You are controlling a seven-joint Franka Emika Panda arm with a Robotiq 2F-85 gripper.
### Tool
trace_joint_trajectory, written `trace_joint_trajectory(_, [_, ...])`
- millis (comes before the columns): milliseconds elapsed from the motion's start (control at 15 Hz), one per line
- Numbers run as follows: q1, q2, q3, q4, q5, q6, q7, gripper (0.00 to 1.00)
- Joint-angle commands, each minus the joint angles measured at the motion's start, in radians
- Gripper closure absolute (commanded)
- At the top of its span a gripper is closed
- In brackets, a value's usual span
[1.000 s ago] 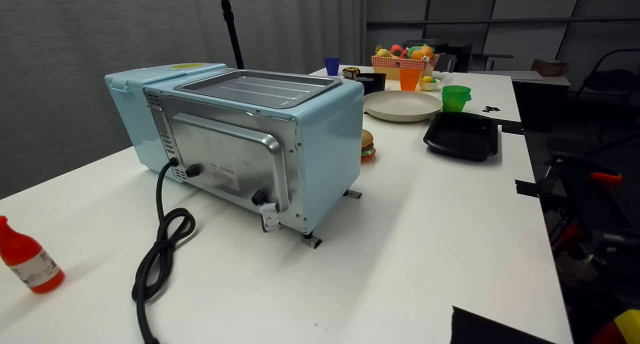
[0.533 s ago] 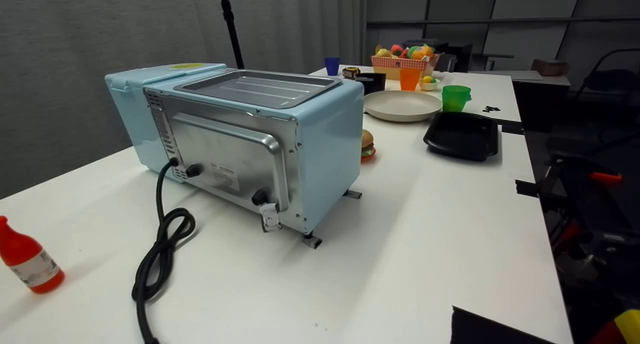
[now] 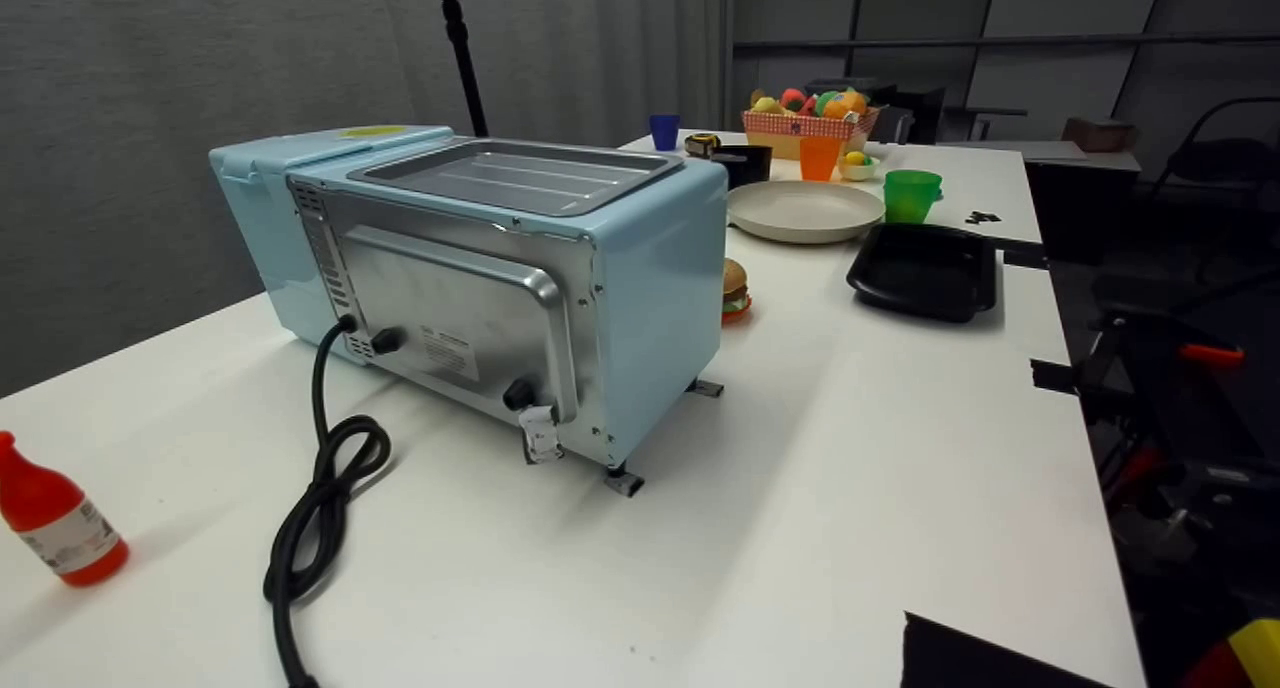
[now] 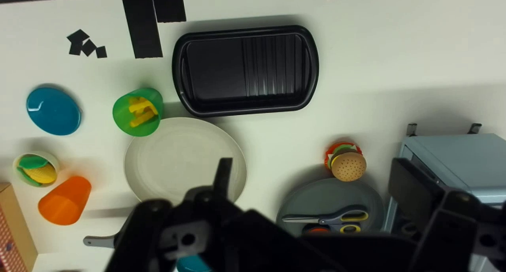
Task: Pour the contents of the green cup onto the plate
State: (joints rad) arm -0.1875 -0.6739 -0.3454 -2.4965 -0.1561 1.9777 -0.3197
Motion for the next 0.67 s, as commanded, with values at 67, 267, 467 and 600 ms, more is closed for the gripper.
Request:
trace_joint_trajectory(67, [-0.057, 0.108, -0.043, -0.017, -0.024, 0.128, -0.007, 0.00])
trace_joint_trajectory(267, [-0.090, 0.210, -0.075, -0.010, -0.016, 0.227, -0.008, 0.00])
trace_joint_trajectory(467, [-0.112, 0.328, -0.095, 0.006, -0.011, 0.329, -0.009, 0.00])
trace_joint_trajectory(600, [-0.118, 0.414, -0.102, 0.023, -0.002, 0.383, -0.010, 0.00])
